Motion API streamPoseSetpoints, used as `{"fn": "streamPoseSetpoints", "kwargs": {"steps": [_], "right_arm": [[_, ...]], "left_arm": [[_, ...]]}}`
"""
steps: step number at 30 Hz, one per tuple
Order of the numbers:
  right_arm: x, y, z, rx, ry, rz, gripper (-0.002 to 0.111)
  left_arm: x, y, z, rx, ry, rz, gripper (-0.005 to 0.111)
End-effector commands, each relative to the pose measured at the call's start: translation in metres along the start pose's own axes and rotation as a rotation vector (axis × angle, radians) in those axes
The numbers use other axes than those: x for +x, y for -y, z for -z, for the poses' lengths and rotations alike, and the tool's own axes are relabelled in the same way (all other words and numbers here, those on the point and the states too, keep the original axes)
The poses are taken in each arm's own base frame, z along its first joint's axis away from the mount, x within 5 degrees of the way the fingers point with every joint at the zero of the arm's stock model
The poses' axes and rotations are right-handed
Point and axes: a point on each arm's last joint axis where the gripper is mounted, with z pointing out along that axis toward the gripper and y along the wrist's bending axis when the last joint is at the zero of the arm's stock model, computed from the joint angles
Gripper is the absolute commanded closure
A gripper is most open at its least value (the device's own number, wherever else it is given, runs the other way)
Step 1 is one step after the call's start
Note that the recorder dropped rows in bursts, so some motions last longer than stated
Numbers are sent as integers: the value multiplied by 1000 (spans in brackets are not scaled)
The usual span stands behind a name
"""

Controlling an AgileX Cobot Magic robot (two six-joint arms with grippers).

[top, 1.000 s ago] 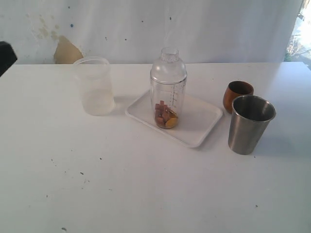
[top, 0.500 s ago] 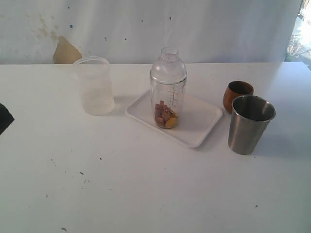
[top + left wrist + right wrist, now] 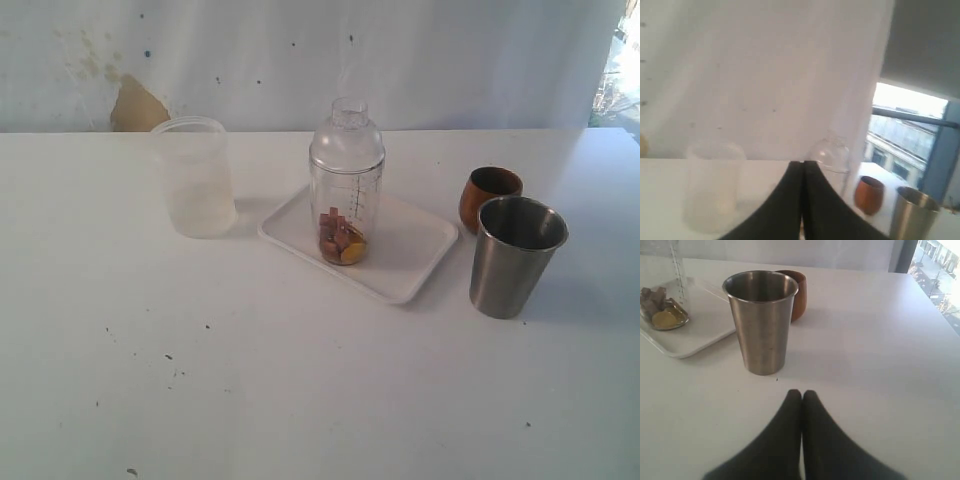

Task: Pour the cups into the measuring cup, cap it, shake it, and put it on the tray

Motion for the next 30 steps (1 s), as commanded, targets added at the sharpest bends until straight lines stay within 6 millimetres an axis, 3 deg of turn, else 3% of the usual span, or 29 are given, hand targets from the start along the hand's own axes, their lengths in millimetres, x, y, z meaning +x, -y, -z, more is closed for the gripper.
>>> {"fn": "streamPoseSetpoints", "kwargs": {"steps": [1, 6, 11, 16, 19, 30], "right_arm": [[1, 0, 0, 0, 8, 8, 108], [1, 0, 0, 0, 8, 8, 108], [1, 0, 0, 0, 8, 8, 108], [1, 0, 0, 0, 8, 8, 108], [1, 0, 0, 0, 8, 8, 108], [1, 0, 0, 0, 8, 8, 108]], "left_arm": [[9, -13, 11, -127, -16, -104, 106], [16, -19, 22, -199, -93, -230, 106], [24, -33, 36, -402, -189, -219, 106], [24, -39, 49, -547, -152, -222, 106], [20, -39, 54, -594, -93, -236, 106], [27, -42, 63, -687, -180, -301, 106]]}}
